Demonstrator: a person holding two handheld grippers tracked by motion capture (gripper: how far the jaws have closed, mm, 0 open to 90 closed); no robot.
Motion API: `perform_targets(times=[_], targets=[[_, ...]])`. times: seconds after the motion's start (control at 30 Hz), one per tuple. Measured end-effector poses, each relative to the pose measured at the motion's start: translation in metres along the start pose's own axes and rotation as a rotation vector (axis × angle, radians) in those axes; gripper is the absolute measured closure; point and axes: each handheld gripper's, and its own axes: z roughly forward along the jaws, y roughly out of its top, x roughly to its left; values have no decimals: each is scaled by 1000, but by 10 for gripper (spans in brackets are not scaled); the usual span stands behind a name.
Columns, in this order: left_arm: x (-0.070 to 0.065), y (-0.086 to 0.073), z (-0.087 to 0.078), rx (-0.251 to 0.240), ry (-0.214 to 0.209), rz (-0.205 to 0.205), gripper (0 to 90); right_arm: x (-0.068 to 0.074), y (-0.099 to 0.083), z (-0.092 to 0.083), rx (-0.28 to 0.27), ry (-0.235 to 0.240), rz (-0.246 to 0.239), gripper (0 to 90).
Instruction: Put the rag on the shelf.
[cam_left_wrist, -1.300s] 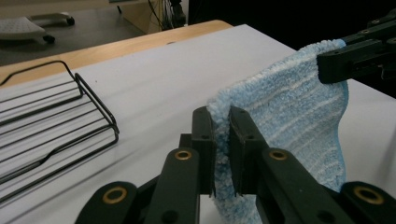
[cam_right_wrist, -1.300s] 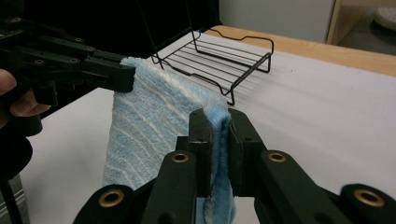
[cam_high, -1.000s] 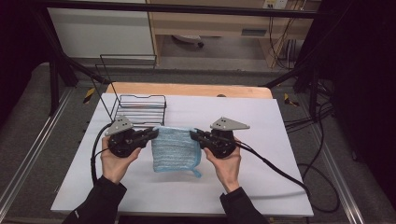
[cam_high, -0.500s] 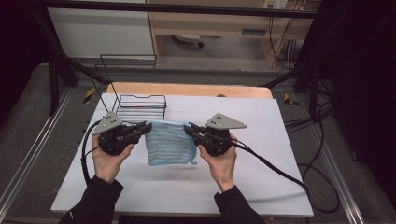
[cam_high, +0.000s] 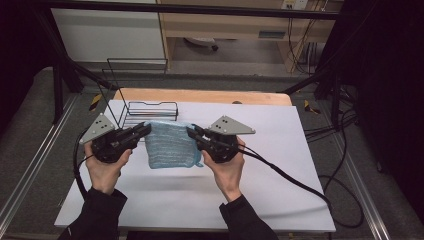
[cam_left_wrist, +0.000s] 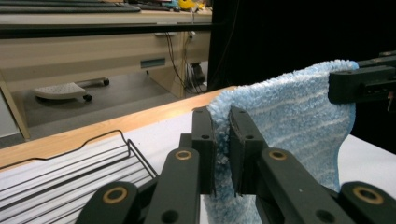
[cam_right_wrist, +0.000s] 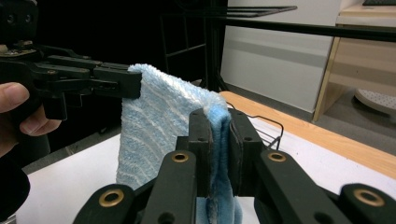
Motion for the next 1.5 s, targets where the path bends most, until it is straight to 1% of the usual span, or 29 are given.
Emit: perform_targets(times=[0.07,0.13,0.27,0.4,0.43,0.47,0.8,0.97,1.07,1.17,1.2,1.27,1.3,1.37,1.5], targets=[[2,2,-2,-11,5,-1,817,2,3,3,-6,0,-7,818],[5,4,-5,-25,8,-5,817,4,7,7,-23,-4,-12,818],[9,8,-10,-53,20,-1,817,7,12,10,-40,-6,-21,818],[13,13,-14,-86,31,3,818,10,19,16,-65,-11,-37,819],[14,14,-15,-95,32,2,818,11,22,18,-78,-10,-39,819],[16,15,-16,-102,33,3,818,11,22,18,-78,-10,-39,819],[26,32,-26,-204,57,10,819,19,41,29,-153,-16,-79,819],[31,39,-27,-233,65,2,819,22,52,33,-177,-21,-101,819],[34,44,-26,-246,66,-1,819,21,58,36,-189,-24,-103,819],[38,49,-25,-262,78,3,819,20,65,39,-199,-26,-107,819],[39,50,-24,-265,72,-4,819,20,67,40,-202,-28,-107,818],[41,54,-23,-272,79,1,819,18,71,42,-205,-32,-110,818],[42,55,-23,-276,73,-3,819,18,73,43,-208,-34,-110,819],[45,59,-22,-284,76,-3,819,17,77,45,-216,-36,-113,819],[50,66,-22,-294,81,-2,819,16,85,50,-226,-36,-108,819]])
